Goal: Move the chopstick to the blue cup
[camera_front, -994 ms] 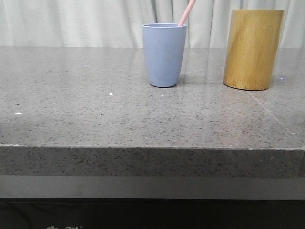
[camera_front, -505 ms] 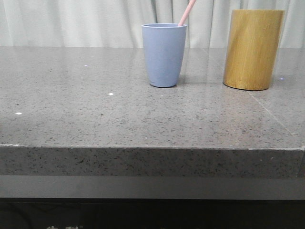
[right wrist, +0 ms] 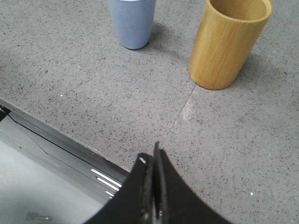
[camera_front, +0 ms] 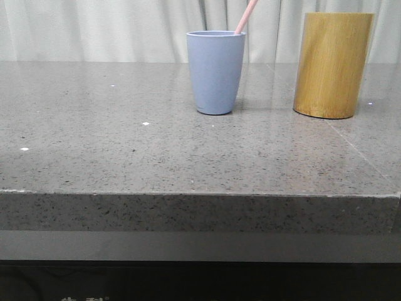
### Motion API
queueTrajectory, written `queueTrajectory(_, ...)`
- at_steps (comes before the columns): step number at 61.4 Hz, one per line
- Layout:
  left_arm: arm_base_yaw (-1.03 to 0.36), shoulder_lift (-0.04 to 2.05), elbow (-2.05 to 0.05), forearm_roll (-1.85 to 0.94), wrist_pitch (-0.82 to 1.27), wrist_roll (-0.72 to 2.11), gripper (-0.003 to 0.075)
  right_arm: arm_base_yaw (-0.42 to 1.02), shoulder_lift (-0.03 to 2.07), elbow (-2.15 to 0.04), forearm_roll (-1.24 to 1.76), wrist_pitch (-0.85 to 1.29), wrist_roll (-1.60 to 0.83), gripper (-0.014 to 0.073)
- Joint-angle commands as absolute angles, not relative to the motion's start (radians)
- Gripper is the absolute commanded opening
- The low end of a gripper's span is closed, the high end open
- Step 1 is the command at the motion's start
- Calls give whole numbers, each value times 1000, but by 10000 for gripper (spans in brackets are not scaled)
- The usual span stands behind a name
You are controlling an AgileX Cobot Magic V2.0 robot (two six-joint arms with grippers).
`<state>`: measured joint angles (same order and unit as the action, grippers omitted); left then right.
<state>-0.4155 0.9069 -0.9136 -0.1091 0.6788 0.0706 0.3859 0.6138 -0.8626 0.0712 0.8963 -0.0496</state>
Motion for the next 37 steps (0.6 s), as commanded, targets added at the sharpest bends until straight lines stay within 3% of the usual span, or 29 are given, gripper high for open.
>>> queueTrajectory(1, -414, 896, -942, -124, 619, 71, -19, 383, 614, -887, 76, 830, -48, -67)
queueTrajectory(21, -414, 885, -934, -124, 604, 71, -19, 383, 614, -887, 76, 830, -48, -67)
queueTrajectory(37, -263, 565, -611, -124, 231, 71, -19, 383, 614, -887, 76, 830, -48, -67)
